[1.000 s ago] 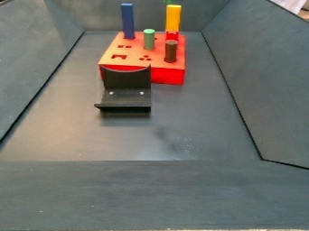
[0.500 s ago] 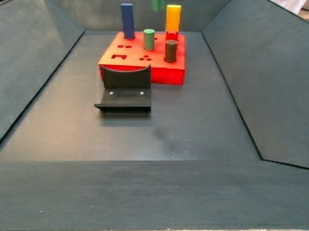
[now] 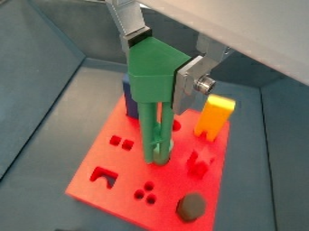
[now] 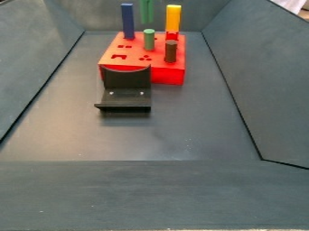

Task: Pick up the 3 prong object. Move up. Move to above the board. Insert the 3 prong object.
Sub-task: Insert the 3 prong object.

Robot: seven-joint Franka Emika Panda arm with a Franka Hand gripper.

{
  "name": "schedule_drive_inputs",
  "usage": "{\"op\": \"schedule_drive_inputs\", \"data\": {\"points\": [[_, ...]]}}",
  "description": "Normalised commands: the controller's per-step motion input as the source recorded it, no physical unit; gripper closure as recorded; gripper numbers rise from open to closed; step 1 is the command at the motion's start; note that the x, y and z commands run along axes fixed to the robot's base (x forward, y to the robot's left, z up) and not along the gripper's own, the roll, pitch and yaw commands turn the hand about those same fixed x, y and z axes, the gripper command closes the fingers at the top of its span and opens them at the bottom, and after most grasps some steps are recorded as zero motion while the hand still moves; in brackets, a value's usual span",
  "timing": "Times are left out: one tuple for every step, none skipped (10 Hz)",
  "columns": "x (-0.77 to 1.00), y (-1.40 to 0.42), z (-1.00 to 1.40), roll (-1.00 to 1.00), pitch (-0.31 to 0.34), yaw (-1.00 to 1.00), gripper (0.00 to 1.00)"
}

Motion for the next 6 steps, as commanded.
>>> {"op": "schedule_drive_inputs", "data": {"points": [[0.36, 0.18, -0.20, -0.02, 0.000, -0.81, 1.00], [0.28, 0.14, -0.22, -0.01, 0.000, -0.86, 1.00], [0.21, 0.08, -0.24, -0.03, 0.000, -0.91, 1.00], [0.14, 0.05, -0.28, -0.01, 0.000, -0.96, 1.00], [0.10, 0.05, -0.31, 0.00, 0.000, -0.97, 1.00], [0.00, 0.15, -0.35, 0.00, 0.000, -0.87, 1.00]]}}
